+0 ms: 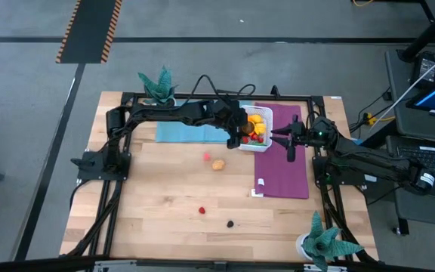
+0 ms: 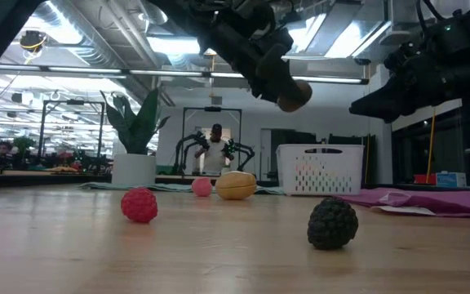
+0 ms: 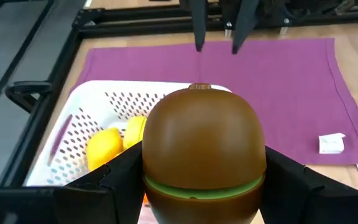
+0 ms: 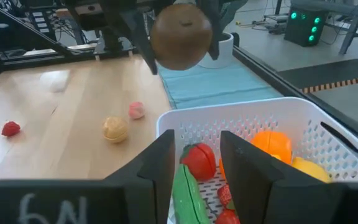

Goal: Pick and placing Produce into tupperware
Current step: Put the brown kiwi into the white container

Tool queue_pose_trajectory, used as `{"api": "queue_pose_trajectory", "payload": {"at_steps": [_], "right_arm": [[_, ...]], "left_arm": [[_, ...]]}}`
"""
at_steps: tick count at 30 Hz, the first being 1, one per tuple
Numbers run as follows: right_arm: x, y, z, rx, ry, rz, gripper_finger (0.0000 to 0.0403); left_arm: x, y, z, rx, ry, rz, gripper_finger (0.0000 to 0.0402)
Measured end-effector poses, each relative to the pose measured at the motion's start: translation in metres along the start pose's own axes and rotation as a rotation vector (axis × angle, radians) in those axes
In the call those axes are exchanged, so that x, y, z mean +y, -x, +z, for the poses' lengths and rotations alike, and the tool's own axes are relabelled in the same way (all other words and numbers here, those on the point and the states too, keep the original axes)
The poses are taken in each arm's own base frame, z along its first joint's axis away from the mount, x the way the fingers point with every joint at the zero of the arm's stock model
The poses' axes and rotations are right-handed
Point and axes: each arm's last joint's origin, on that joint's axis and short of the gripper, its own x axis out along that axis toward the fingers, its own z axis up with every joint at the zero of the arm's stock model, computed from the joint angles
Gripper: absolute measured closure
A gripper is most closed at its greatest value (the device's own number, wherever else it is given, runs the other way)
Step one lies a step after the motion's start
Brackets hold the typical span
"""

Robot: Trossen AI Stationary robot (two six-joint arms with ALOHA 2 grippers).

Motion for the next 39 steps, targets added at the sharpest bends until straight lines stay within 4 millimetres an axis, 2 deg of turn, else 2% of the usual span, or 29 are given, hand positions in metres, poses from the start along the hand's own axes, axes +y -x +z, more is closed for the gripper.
{"api": "queue_pose_trajectory", "payload": {"at_steps": [3, 13, 23, 29, 39], "right_arm": [[0.000, 0.000, 0.000, 0.001, -0.055, 0.001, 0.0273], [0.000, 0.000, 0.000, 0.000, -0.049, 0.000, 0.0273], [0.000, 0.000, 0.000, 0.000, -0.048, 0.002, 0.0273], [0.000, 0.000, 0.000, 0.000, -0.048, 0.002, 0.0273], [0.000, 0.000, 0.000, 0.002, -0.048, 0.002, 0.0273]], "left_arm": [[-0.002, 0.000, 0.000, 0.006, -0.001, -0.004, 0.0167], [-0.002, -0.005, -0.003, 0.007, -0.007, -0.007, 0.0167], [-0.003, -0.046, -0.030, 0.059, -0.003, -0.022, 0.0164], [-0.003, -0.047, -0.030, 0.050, -0.005, -0.020, 0.0147], [-0.002, -0.047, -0.030, 0.051, -0.003, -0.019, 0.0141]]}}
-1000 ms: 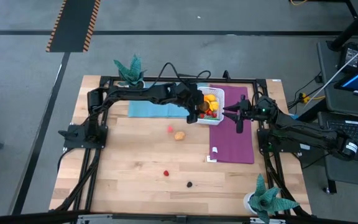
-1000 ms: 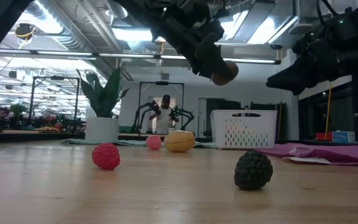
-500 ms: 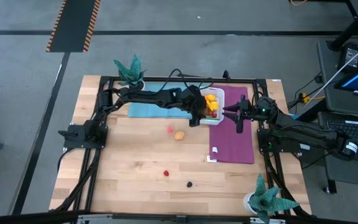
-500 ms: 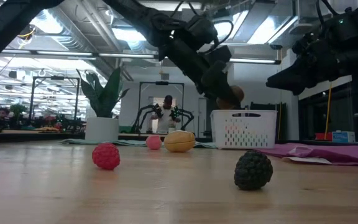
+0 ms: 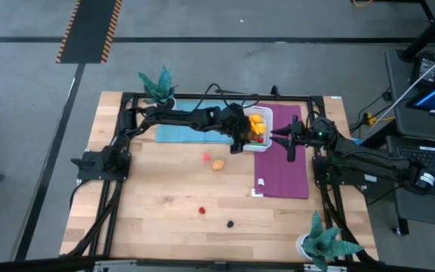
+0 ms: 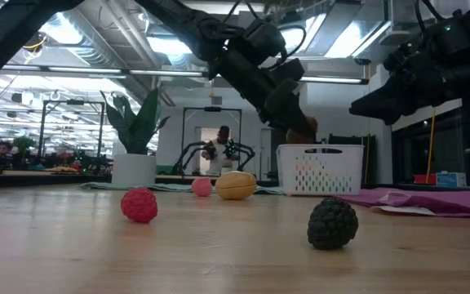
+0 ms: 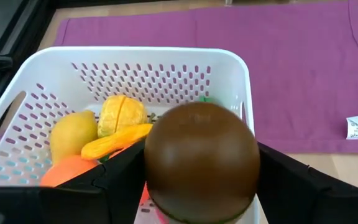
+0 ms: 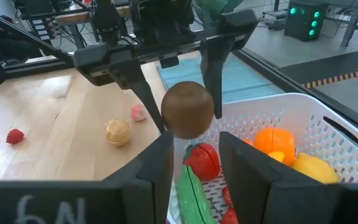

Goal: Pick and placing Produce into tupperware
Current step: Put the brown kiwi into the white container, then put the brown potato into the white container

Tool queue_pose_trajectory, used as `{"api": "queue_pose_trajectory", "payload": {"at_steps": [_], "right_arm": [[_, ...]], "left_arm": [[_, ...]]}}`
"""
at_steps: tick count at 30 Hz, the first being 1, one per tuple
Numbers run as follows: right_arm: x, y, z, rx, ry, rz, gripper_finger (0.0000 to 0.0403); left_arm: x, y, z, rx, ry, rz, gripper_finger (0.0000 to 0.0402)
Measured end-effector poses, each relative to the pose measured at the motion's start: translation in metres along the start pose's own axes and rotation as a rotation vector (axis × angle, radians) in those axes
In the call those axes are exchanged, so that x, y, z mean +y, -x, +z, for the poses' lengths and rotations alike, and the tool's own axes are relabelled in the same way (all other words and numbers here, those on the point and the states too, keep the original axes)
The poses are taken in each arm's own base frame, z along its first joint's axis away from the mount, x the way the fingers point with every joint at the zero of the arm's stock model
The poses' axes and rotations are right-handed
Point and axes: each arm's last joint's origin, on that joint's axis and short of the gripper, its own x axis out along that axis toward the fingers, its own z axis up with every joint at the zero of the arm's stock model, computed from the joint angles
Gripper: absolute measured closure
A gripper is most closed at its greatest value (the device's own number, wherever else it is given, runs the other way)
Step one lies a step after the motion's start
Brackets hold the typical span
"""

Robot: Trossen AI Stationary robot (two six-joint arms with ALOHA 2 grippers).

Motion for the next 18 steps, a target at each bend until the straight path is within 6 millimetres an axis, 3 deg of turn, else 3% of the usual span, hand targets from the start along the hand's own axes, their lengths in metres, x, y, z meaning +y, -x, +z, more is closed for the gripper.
{"api": "queue_pose_trajectory", "payload": {"at_steps": [18], "right_arm": [[0.0000, 0.0000, -0.0008, 0.007, -0.002, 0.000, 0.0273]], "left_arm": [[0.0019, 0.0057, 0.0030, -0.001, 0.001, 0.021, 0.0140]]}}
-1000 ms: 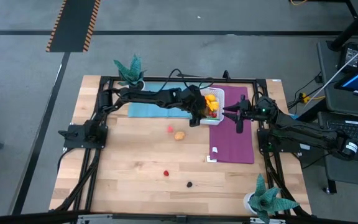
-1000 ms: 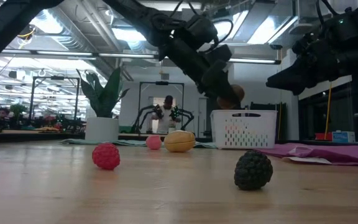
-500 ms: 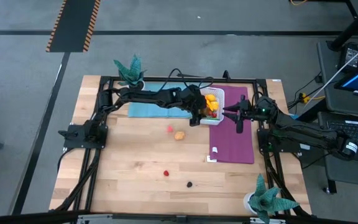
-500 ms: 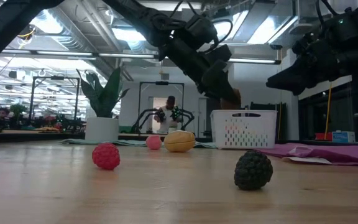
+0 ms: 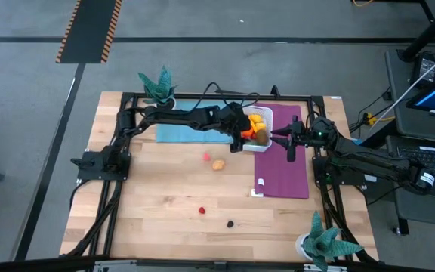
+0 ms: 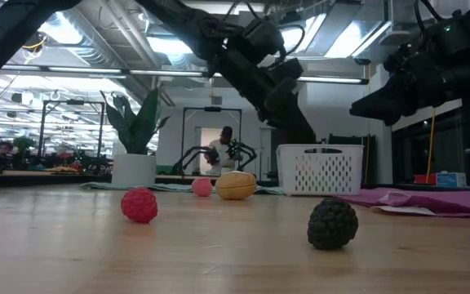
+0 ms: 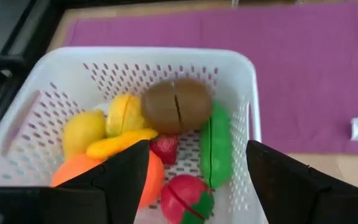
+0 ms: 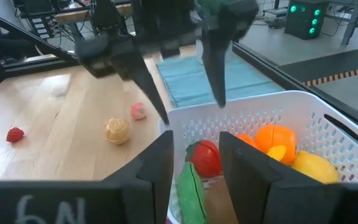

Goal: Pick and placing Produce into tupperware
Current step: Put the brown potato into the white container

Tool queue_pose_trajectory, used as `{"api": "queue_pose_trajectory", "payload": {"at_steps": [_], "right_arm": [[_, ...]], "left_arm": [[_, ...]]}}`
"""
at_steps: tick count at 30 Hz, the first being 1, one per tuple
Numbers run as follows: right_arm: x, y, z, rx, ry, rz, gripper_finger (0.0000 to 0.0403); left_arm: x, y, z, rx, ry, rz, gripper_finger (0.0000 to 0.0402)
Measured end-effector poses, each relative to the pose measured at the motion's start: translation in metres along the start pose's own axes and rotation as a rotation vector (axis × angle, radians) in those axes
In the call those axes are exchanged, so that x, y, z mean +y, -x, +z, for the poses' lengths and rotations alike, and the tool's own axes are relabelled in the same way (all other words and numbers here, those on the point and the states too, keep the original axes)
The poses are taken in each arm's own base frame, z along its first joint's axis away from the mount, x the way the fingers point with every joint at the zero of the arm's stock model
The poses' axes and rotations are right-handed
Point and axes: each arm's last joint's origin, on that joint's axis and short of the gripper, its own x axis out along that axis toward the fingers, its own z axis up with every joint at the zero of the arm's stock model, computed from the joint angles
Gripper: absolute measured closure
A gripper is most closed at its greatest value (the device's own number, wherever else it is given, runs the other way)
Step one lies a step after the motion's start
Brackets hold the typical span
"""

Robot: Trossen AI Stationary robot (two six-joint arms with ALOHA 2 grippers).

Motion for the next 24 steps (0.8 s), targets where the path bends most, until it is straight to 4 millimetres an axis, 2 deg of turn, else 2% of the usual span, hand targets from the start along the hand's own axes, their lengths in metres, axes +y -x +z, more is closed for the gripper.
{"api": "queue_pose_trajectory", "payload": {"at_steps": [5, 10, 15, 24], "right_arm": [[0.000, 0.000, 0.000, 0.000, 0.000, 0.000, 0.0273], [0.000, 0.000, 0.000, -0.002, 0.027, -0.001, 0.0273], [0.000, 0.000, 0.003, -0.028, 0.088, -0.003, 0.0273], [0.013, -0.004, 0.007, -0.074, 0.151, 0.106, 0.0273]], "left_arm": [[0.001, 0.024, 0.016, -0.042, -0.007, 0.009, 0.0144], [-0.009, 0.046, 0.013, -0.053, -0.045, -0.015, 0.0145], [-0.030, 0.069, -0.013, -0.088, -0.041, -0.032, 0.0145], [-0.065, 0.131, -0.055, -0.322, -0.021, 0.048, 0.0145]]}}
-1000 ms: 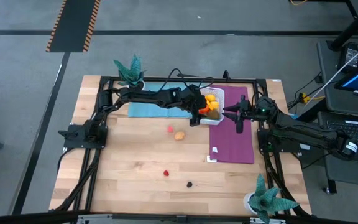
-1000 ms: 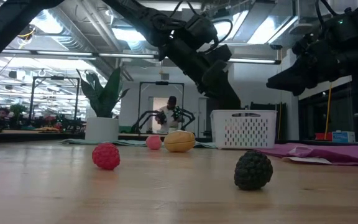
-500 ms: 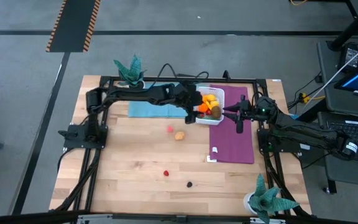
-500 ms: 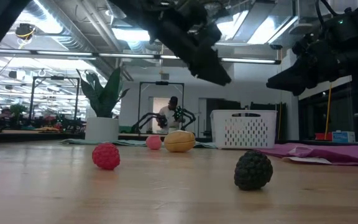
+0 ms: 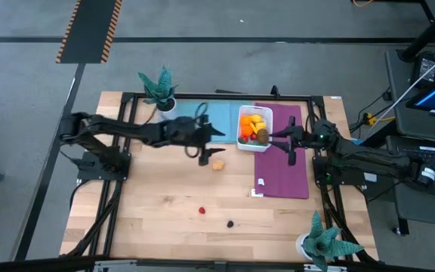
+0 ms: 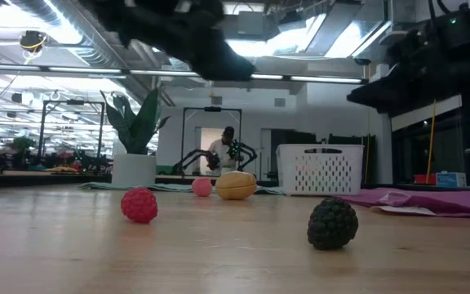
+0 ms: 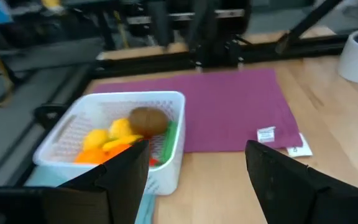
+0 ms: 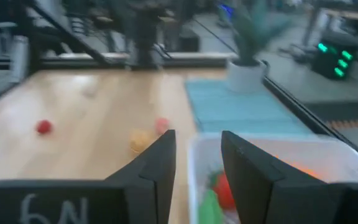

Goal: Pick and placing Produce into tupperware
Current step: Put the brown potato into the white container

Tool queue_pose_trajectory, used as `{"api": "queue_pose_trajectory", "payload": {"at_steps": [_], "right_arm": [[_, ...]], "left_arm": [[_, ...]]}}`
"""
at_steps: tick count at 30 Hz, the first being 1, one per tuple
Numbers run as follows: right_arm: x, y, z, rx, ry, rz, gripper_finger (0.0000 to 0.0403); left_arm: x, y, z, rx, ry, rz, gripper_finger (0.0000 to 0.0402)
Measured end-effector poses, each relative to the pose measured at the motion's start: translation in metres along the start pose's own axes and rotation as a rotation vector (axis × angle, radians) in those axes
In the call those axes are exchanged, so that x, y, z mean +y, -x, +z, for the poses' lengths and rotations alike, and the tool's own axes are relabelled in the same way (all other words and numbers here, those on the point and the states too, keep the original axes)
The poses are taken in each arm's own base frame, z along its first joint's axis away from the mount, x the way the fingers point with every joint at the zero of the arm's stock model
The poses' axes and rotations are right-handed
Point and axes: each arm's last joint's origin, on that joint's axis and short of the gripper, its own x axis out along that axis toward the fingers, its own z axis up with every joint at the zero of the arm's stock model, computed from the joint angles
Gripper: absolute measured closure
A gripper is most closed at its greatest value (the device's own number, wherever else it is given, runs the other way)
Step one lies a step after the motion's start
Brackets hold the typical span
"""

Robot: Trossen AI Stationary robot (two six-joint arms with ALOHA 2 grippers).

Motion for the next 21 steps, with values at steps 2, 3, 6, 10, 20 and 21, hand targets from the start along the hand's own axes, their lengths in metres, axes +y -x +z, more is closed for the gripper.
{"api": "queue_pose_trajectory", "payload": {"at_steps": [2, 3, 6, 10, 20, 21], "right_arm": [[0.005, -0.003, 0.003, -0.033, 0.017, 0.041, 0.0273], [0.007, -0.004, 0.005, -0.049, 0.026, 0.059, 0.0273], [0.014, -0.009, 0.007, -0.074, 0.040, 0.106, 0.0273], [0.021, -0.016, 0.006, -0.074, 0.045, 0.107, 0.0269], [0.031, -0.052, 0.039, -0.065, 0.138, 0.105, 0.0163], [0.031, -0.056, 0.041, -0.058, 0.152, 0.093, 0.0148]], "left_arm": [[-0.006, 0.016, -0.007, -0.034, 0.006, 0.033, 0.0145], [-0.008, 0.023, -0.010, -0.053, 0.014, 0.047, 0.0145], [-0.015, 0.042, -0.023, -0.096, 0.038, 0.055, 0.0145], [-0.021, 0.060, -0.040, -0.127, 0.083, 0.044, 0.0145], [-0.023, 0.067, -0.054, -0.174, 0.093, 0.044, 0.0145], [-0.024, 0.067, -0.054, -0.171, 0.092, 0.044, 0.0145]]}}
